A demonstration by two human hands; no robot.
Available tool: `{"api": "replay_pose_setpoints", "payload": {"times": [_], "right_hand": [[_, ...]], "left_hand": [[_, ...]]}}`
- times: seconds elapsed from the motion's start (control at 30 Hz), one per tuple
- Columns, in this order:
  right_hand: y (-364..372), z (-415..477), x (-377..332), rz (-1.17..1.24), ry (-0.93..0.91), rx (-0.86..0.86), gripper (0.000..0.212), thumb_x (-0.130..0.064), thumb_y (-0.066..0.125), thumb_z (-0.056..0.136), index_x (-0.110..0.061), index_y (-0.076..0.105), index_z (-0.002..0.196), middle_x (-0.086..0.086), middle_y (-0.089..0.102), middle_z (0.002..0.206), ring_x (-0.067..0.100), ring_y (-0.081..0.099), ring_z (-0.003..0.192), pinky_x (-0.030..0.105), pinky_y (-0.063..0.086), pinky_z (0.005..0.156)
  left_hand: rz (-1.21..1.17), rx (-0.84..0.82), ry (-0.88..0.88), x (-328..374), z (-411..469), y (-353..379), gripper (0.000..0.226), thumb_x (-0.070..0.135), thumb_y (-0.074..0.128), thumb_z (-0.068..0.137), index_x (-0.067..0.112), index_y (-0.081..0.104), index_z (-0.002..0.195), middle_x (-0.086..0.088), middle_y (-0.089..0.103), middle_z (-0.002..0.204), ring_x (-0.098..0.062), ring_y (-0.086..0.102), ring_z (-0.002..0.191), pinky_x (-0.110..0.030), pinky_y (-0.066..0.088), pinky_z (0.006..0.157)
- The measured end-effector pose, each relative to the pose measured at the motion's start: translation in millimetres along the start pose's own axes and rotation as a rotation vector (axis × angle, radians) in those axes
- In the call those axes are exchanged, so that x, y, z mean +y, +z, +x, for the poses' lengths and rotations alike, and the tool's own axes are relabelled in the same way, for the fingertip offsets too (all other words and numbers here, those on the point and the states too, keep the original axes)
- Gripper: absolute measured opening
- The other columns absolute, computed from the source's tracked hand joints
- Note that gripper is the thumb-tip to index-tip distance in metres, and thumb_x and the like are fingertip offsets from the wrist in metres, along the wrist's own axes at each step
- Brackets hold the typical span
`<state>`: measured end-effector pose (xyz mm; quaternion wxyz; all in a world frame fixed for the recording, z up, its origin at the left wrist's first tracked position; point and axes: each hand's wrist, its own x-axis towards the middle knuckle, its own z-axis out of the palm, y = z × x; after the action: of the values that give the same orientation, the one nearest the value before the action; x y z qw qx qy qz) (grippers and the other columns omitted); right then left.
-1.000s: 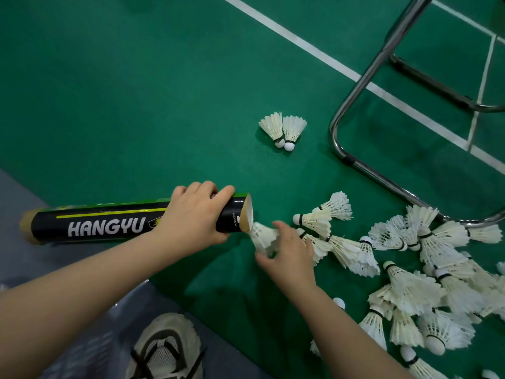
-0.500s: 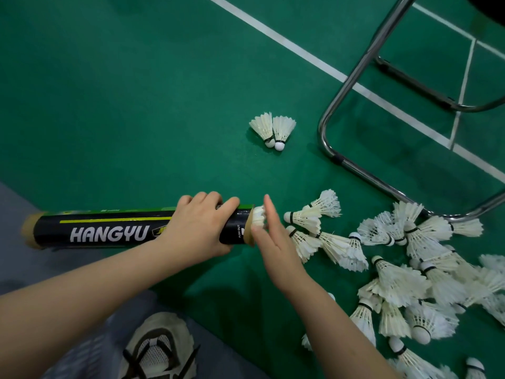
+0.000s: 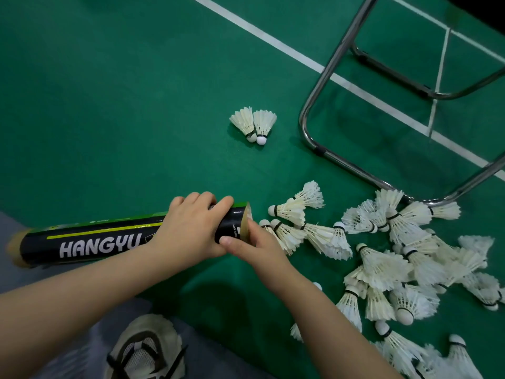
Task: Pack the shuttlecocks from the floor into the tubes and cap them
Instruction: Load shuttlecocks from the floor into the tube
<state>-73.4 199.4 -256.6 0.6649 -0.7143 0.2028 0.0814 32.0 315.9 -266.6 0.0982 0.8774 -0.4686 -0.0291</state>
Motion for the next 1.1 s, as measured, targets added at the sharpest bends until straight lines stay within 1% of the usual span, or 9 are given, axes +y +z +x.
{"api": "replay_pose_setpoints", "payload": {"times": [0.13,0.27,0.33,0.43,0.53,0.63,0.73,0.87,1.1], "right_hand": [[-5.7,0.6,5.7,0.103,0.212,-0.174,0.07,-0.038,0.073,0.051,-0.015,0.058,0.116,0.009,0.063,0.112,0.015,0.059,0.103,0.032,0.044,0.097],[0.3,1.5,16.3,0.069,0.31,-0.19,0.08,-0.045,0.074,0.047,-0.014,0.055,0.119,0.017,0.051,0.13,0.022,0.056,0.115,0.038,0.043,0.103],[2.0,1.4,14.9,0.109,0.221,-0.03,0.057,-0.048,0.07,0.055,-0.018,0.064,0.104,0.015,0.06,0.118,0.018,0.06,0.106,0.032,0.045,0.098],[-1.4,-9.8,7.6,0.231,-0.009,0.435,0.018,-0.035,0.057,0.075,-0.02,0.064,0.081,-0.006,0.064,0.081,0.002,0.056,0.077,0.016,0.043,0.073],[-13.5,-24.5,28.0,-0.031,0.019,0.707,0.019,-0.042,0.055,0.079,-0.032,0.059,0.095,-0.014,0.061,0.097,0.006,0.055,0.097,0.017,0.04,0.076],[-26.3,-28.9,63.3,-0.62,0.206,0.535,0.053,-0.05,0.06,0.083,-0.027,0.045,0.128,-0.006,0.048,0.126,0.015,0.04,0.118,0.026,0.035,0.095],[-24.7,-23.6,75.6,-0.998,0.287,0.409,0.076,-0.062,0.056,0.079,-0.026,0.029,0.141,-0.003,0.039,0.137,0.021,0.033,0.126,0.033,0.032,0.102],[-18.1,-13.4,75.9,-1.113,0.339,0.455,0.082,-0.068,0.053,0.076,-0.025,0.027,0.14,-0.003,0.038,0.139,0.023,0.031,0.129,0.037,0.028,0.101],[-23.7,-4.4,81.7,-1.108,0.283,0.568,0.054,-0.049,0.06,0.078,-0.023,0.048,0.124,-0.004,0.054,0.121,0.025,0.04,0.116,0.038,0.029,0.092]], "left_hand": [[0.029,-0.026,0.067,8.3,-9.2,8.7,0.063,0.056,0.043,0.055,0.019,0.046,0.105,-0.006,0.058,0.076,-0.028,0.056,0.064,-0.036,0.043,0.056],[0.025,-0.083,0.078,16.0,-18.7,13.9,0.064,0.056,0.041,0.052,0.019,0.047,0.104,-0.005,0.058,0.076,-0.028,0.057,0.065,-0.034,0.043,0.056],[0.004,-0.077,0.043,17.1,-12.9,11.4,0.065,0.057,0.048,0.051,0.02,0.046,0.105,-0.005,0.058,0.078,-0.029,0.058,0.067,-0.035,0.044,0.058],[-0.034,-0.072,-0.027,15.6,1.1,1.8,0.073,0.054,0.068,0.047,0.017,0.049,0.107,-0.007,0.057,0.079,-0.031,0.057,0.071,-0.038,0.046,0.064],[-0.064,-0.061,-0.064,11.2,7.1,-7.0,0.075,0.049,0.078,0.047,0.013,0.053,0.108,-0.009,0.057,0.081,-0.033,0.055,0.072,-0.039,0.047,0.063],[-0.104,-0.006,-0.07,8.6,6.7,-11.4,0.077,0.048,0.08,0.047,0.014,0.049,0.109,-0.01,0.057,0.084,-0.033,0.055,0.074,-0.039,0.049,0.062],[-0.109,0.039,-0.073,9.1,5.7,-14.8,0.081,0.05,0.081,0.046,0.017,0.042,0.11,-0.01,0.059,0.086,-0.033,0.057,0.073,-0.039,0.05,0.059],[-0.123,0.061,-0.066,9.8,6.9,-16.0,0.08,0.049,0.081,0.047,0.017,0.041,0.109,-0.011,0.059,0.084,-0.034,0.057,0.071,-0.04,0.051,0.057],[-0.12,0.085,-0.082,10.2,11.8,-17.2,0.072,0.058,0.06,0.053,0.017,0.042,0.11,-0.009,0.059,0.084,-0.032,0.057,0.072,-0.037,0.051,0.057]]}}
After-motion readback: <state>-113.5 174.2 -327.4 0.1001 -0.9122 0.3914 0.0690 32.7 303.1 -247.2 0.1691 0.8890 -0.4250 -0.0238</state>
